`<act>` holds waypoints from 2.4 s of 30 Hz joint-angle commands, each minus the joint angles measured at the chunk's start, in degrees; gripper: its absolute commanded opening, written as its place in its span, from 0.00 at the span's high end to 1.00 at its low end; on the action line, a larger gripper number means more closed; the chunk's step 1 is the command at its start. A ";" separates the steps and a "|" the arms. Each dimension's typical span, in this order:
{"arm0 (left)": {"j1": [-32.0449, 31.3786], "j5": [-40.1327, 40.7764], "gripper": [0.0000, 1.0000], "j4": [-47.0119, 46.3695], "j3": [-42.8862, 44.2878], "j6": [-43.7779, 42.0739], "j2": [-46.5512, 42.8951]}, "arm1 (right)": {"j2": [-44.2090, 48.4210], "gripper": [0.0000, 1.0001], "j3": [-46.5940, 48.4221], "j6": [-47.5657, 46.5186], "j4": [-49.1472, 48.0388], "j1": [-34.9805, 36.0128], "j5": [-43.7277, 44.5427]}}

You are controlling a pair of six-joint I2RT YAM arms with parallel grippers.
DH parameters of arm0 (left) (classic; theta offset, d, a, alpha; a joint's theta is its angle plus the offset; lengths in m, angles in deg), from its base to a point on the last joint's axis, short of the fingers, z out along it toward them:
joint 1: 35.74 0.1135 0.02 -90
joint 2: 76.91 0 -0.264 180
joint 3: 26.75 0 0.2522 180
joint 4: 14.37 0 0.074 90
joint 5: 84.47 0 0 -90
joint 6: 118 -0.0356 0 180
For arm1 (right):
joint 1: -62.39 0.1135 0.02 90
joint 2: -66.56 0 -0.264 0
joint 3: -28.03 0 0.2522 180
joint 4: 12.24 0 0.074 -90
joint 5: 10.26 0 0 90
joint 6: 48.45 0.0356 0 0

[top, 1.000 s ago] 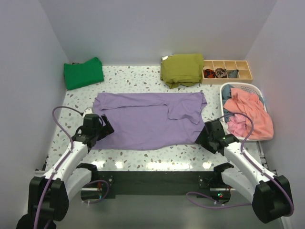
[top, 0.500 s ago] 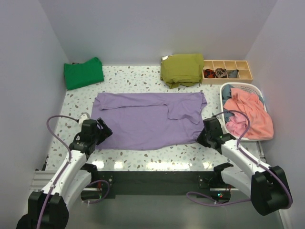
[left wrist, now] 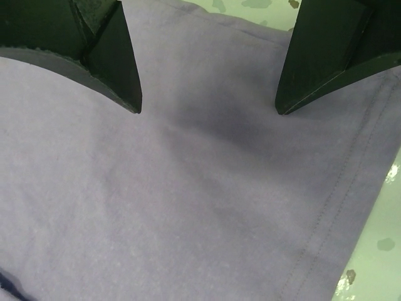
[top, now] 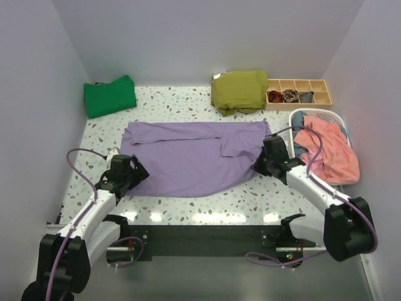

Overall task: Fold and stack the t-shirts
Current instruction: Grap the side of the flattened tshirt closest away from the robot with both arms

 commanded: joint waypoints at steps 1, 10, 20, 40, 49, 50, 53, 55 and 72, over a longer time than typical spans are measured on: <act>0.23 -0.88 0.08 -4.54 2.07 -1.50 2.41 | -8.47 1.00 7.91 -2.41 -4.25 -0.11 -2.04; 0.23 -2.02 0.10 -7.10 3.65 -3.18 7.50 | -27.88 1.00 21.62 -4.70 -8.38 -0.11 -2.23; 0.23 -3.34 0.10 -9.29 3.30 -3.88 10.67 | -41.26 0.93 34.79 -7.15 -9.54 -0.20 -3.80; 0.23 -2.73 0.10 -10.35 4.18 -5.81 11.73 | -14.02 0.37 11.20 -13.86 -10.05 -2.92 1.57; 0.23 -2.73 0.10 -11.31 3.65 -5.99 11.46 | -16.91 0.40 0.19 -10.33 -27.71 -4.24 -4.78; 0.23 -2.90 0.10 -11.66 3.21 -6.08 11.55 | -17.71 0.40 -0.25 -9.89 -30.42 -4.59 -6.43; 0.23 -4.04 0.17 -12.89 2.34 -5.64 11.46 | -21.47 0.41 -1.57 -9.19 -35.79 -4.86 -9.52; 0.23 -4.74 0.20 -13.51 2.07 -5.29 11.20 | -23.50 0.42 -1.66 -8.66 -38.00 -4.86 -11.18; 0.23 -2.29 0.22 -9.82 2.15 -5.55 7.07 | -14.12 0.69 -2.19 -9.36 -29.32 -5.12 -14.88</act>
